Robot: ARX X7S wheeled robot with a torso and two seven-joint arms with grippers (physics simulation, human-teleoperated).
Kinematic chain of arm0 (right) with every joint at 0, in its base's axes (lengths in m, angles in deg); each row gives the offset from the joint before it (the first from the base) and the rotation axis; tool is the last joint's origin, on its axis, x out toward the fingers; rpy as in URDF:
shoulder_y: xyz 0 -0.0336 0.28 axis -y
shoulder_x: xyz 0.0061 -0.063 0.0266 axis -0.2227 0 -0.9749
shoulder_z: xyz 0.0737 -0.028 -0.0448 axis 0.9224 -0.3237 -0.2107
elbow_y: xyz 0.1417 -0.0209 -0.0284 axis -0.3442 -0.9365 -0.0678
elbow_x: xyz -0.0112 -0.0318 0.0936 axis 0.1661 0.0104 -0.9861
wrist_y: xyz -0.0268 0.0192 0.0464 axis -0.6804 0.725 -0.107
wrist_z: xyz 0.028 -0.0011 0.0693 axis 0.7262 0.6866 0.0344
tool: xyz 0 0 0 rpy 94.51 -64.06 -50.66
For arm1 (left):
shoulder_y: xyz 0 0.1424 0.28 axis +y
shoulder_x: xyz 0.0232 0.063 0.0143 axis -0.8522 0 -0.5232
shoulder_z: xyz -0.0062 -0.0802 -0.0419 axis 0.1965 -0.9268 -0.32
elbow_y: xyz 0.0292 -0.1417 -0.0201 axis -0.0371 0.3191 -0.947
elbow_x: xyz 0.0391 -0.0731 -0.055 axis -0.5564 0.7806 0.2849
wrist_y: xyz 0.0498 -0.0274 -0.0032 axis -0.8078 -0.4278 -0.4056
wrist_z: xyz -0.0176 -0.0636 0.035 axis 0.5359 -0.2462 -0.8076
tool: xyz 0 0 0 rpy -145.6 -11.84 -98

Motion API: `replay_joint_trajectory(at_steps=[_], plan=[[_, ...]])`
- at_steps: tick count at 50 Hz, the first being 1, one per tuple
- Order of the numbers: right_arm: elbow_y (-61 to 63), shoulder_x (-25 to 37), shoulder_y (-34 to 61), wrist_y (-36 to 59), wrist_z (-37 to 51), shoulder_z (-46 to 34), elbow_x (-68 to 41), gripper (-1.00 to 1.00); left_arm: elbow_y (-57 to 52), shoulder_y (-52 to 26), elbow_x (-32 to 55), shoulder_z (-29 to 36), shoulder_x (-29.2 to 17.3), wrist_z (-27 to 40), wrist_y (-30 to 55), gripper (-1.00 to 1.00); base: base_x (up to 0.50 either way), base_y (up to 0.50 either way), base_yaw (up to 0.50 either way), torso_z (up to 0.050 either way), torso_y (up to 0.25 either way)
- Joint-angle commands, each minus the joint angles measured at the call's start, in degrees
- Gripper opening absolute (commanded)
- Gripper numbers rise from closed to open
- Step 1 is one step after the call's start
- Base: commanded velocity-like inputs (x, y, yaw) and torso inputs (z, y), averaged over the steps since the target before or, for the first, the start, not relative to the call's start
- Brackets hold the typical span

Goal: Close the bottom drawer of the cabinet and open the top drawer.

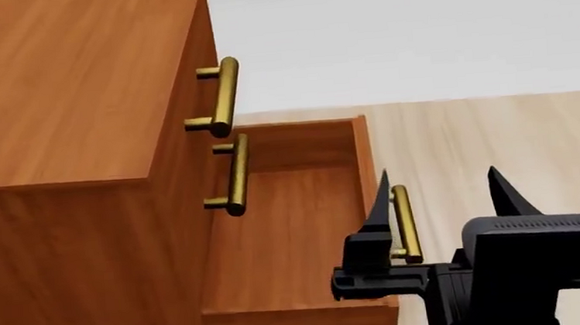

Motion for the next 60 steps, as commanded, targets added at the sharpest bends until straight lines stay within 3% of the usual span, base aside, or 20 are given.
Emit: replay_joint_trajectory(at_steps=[1, 14, 25, 35, 47, 60], plan=[[0.0, 0.46, 0.72, 0.87, 0.21, -0.21, -0.67, 1.0, -0.04, 0.58, 0.32, 0.29, -0.4, 0.73, -0.42, 1.0, 0.3, 0.0, 0.0, 0.0, 0.0], [2.32, 1.64, 5.77, 8.16, 1.5, 0.35, -3.44, 1.0, 0.37, 1.83, -1.04, 1.0, -0.46, 0.61, -2.58, 1.0, 0.28, 0.0, 0.0, 0.0, 0.0], [5.44, 1.32, 20.47, 25.39, 3.67, 6.08, -13.38, 1.0, -0.23, 2.34, -2.96, 1.86, -0.46, 0.77, -4.39, 1.0, 0.03, 0.0, 0.0, 0.0, 0.0], [1.45, 1.04, 30.82, 32.54, 4.8, 6.89, -16.16, 1.0, 0.2, 2.48, -2.54, 2.13, -1.13, 1.26, -4.23, 1.0, 0.0, 0.0, 0.0, 0.0, 0.0], [-1.01, 0.15, 32.52, 33.17, 4.45, 8.76, -18.03, 1.0, -0.33, 2.48, -5.01, 2.79, -1.79, 2.52, -2.49, 1.0, 0.0, 0.0, 0.0, 0.0, -0.027], [-2.86, 0.58, 31.1, 30.45, 3.9, 8.12, -17.35, 1.0, -0.53, 2.68, -5.71, 3.25, -2.3, 3.28, -2.0, 1.0, 0.0, 0.0, 0.0, 0.0, -0.246]])
